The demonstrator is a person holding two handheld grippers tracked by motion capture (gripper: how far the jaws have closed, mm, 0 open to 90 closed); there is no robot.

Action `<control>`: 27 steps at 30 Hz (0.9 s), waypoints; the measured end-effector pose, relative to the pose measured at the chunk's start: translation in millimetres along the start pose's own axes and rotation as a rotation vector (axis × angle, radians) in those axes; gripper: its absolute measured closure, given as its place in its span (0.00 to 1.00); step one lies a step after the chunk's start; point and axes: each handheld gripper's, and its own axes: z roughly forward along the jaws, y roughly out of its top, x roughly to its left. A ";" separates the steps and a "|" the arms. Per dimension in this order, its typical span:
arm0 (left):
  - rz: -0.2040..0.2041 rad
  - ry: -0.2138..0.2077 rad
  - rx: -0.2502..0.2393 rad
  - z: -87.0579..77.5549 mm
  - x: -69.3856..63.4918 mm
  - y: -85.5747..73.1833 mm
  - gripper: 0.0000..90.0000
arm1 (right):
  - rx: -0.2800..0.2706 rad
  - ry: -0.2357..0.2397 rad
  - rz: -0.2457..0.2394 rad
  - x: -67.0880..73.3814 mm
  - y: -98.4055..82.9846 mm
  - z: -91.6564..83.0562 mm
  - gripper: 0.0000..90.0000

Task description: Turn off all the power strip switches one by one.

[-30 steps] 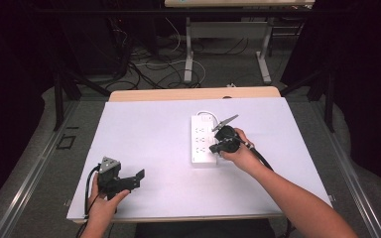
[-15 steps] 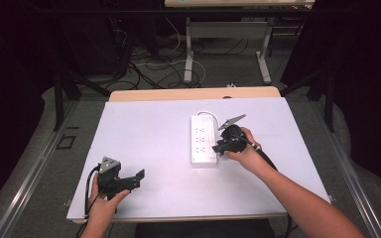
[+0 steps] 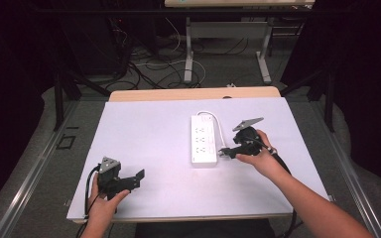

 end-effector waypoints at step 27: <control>-0.007 0.001 -0.001 0.4 0.2 0.3 0.04 | -0.141 -0.131 0.184 -7.5 -87.8 -56.2 0.00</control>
